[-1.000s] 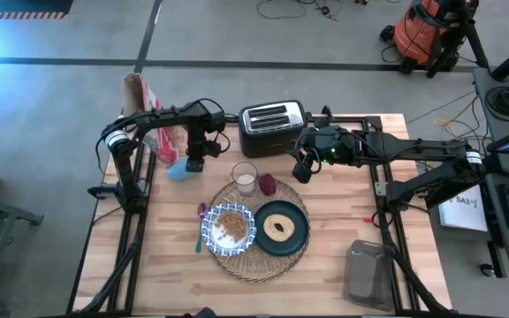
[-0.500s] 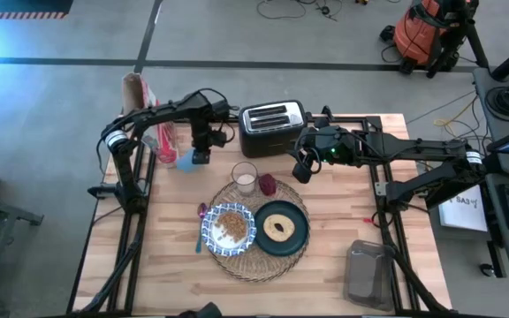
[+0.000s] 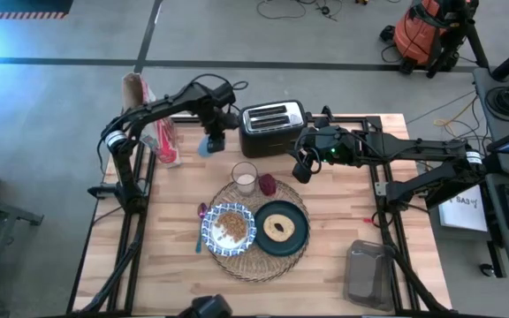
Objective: Arrange a breakfast setting
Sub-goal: Adjust the blue cup, then return to Home Position
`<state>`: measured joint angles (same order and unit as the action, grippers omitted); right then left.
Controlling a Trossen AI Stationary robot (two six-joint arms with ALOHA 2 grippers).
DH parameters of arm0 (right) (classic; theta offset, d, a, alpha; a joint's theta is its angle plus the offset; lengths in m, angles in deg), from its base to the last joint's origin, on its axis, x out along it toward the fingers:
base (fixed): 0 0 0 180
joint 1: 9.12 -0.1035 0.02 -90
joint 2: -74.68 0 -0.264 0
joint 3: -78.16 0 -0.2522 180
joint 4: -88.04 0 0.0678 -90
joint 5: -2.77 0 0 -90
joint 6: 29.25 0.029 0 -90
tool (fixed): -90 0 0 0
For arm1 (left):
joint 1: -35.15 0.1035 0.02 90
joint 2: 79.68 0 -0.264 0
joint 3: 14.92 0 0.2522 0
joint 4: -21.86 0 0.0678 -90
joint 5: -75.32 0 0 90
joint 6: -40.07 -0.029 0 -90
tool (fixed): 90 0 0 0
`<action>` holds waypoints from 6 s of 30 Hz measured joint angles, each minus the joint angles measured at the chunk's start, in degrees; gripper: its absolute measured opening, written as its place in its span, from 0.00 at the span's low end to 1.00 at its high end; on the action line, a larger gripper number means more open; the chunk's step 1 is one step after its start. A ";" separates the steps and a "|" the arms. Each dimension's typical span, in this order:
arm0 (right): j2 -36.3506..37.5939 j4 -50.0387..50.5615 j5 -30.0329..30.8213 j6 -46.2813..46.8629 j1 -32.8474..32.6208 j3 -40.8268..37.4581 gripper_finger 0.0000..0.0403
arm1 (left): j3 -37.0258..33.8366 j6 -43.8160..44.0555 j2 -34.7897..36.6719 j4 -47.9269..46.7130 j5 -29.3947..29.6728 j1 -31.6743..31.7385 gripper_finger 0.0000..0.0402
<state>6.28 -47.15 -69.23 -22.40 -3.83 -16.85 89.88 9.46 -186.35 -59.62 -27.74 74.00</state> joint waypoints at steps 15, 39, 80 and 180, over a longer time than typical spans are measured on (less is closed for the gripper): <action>0.00 0.00 0.02 0.00 0.00 0.00 0.35 | -7.41 9.92 5.31 20.16 5.19 -0.04 0.00; 0.00 0.02 0.00 0.00 -0.01 0.00 0.35 | -45.81 20.89 20.24 72.78 14.21 -3.58 0.00; 0.00 0.00 0.02 0.00 -0.01 0.02 0.35 | -51.83 26.66 38.45 68.14 17.22 -8.76 0.28; 0.00 0.00 0.02 0.00 -0.01 0.02 0.35 | -90.05 32.23 100.70 69.77 17.61 -26.45 0.28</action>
<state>6.28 -47.15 -69.21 -22.40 -3.84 -16.83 -0.16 41.69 -85.65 10.15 -10.13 47.55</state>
